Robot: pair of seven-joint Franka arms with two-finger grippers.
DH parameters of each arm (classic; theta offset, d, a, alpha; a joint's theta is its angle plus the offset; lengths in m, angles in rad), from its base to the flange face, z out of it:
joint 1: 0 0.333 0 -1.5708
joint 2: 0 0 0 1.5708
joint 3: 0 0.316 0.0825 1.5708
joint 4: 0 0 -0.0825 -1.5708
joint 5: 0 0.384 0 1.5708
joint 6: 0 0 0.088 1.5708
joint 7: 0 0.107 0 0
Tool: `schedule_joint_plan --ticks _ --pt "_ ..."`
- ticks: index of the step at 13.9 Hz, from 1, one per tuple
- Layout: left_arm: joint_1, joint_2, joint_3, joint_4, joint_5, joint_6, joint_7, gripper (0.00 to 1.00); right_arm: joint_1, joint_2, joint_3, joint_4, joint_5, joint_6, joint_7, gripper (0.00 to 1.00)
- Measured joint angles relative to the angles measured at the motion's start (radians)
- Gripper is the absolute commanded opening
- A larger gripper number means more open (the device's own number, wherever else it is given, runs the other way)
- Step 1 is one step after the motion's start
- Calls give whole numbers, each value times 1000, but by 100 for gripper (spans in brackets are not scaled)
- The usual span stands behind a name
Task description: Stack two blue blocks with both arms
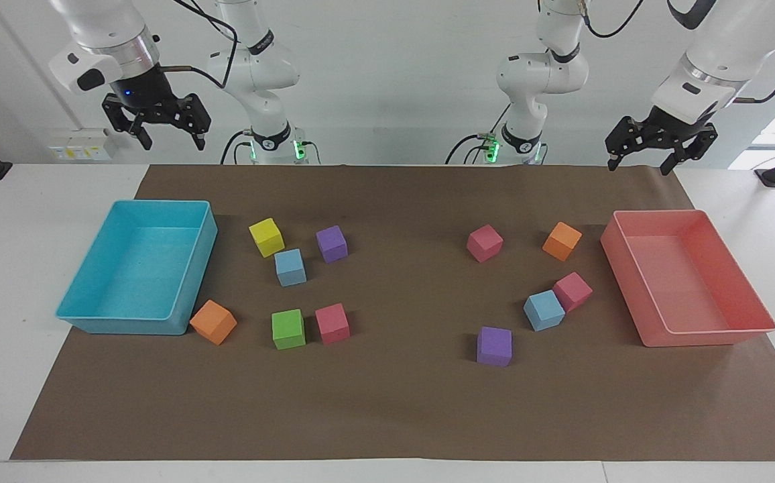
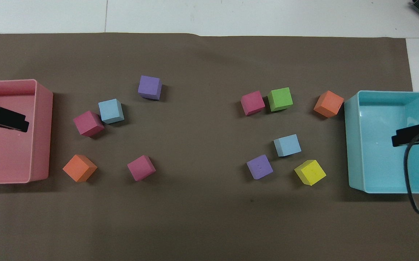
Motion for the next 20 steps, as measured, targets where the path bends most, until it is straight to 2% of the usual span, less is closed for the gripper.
schedule_joint_plan --ticks 4,7,12,17,20 --pt "0 0 0 0 0 0 0 100 15 0 37 -34 14 70 36 100" --pt "0 0 1 0 0 0 0 100 95 11 51 -73 14 157 113 100" --pt "1 0 2 0 0 0 0 100 137 122 52 -117 14 313 119 100" --pt "1 0 2 0 0 -1 0 100 163 168 52 -321 14 544 119 100" --pt "1 0 2 0 0 -1 0 100 170 180 52 -409 14 613 115 100"
